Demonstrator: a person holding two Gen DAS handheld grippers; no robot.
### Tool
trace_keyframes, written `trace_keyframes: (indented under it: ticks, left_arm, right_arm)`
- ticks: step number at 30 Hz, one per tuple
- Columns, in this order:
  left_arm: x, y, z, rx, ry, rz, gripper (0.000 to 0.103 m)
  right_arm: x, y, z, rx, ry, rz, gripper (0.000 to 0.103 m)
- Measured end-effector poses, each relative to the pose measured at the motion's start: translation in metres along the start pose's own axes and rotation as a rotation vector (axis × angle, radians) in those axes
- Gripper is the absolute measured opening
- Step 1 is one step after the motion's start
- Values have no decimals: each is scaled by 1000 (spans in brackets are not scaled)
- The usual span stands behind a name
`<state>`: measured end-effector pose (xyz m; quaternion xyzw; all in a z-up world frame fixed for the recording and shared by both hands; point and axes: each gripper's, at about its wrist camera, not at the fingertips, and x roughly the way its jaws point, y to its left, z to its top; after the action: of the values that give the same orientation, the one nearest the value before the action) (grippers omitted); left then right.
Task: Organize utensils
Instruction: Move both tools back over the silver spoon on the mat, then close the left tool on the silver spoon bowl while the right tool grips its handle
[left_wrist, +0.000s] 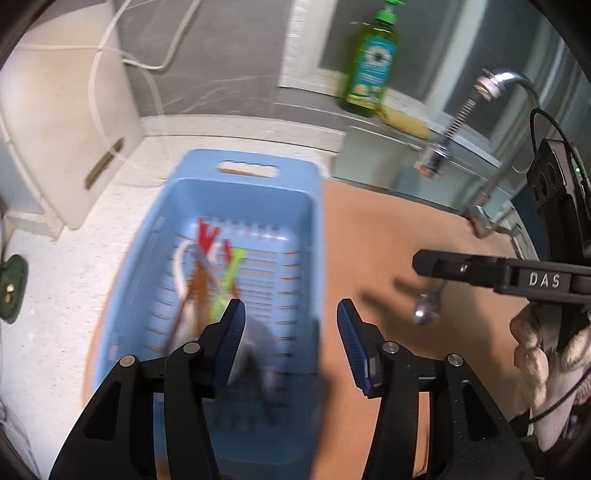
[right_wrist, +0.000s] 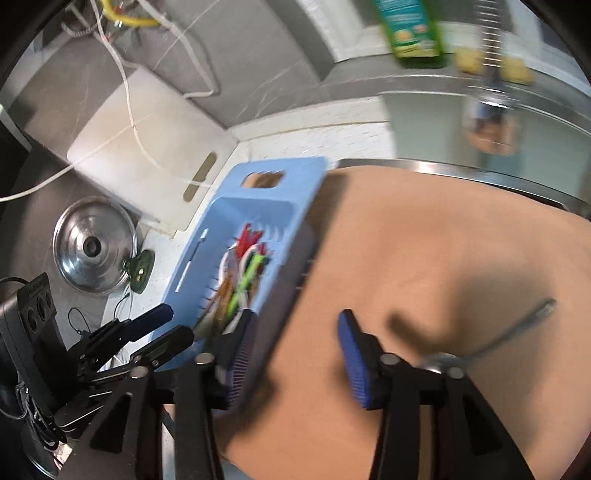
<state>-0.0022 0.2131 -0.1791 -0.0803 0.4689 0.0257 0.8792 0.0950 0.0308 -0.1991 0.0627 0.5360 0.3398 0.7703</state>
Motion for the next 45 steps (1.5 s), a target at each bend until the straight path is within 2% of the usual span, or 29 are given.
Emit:
trace_keyframes:
  ticks: [4, 8, 14, 20, 28, 36, 38, 45]
  left_arm:
    - [10, -32, -5, 48, 12, -29, 51]
    - [24, -66, -9, 108, 47, -71, 51]
    - [52, -122, -10, 221, 107, -122, 51]
    - [86, -161, -5, 331, 176, -128, 51]
    - [123, -173, -2, 378, 267, -109, 55]
    - [136, -182, -5, 414, 282, -95, 55]
    - [134, -185, -6, 413, 282, -101, 55]
    - [128, -203, -20, 455, 269, -124, 54]
  right_arm:
    - [-27, -28, -11, -26, -56, -56, 50]
    - [-52, -62, -22, 2, -114, -78, 68]
    - [-70, -109, -38, 81, -92, -95, 68]
    - [-81, -143, -48, 163, -69, -85, 68]
    - [-87, -177, -52, 272, -37, -46, 68]
    - [-78, -200, -50, 393, -10, 10, 67]
    - [-73, -203, -49, 413, 5, 27, 60]
    - [-54, -204, -43, 439, 40, 52, 53]
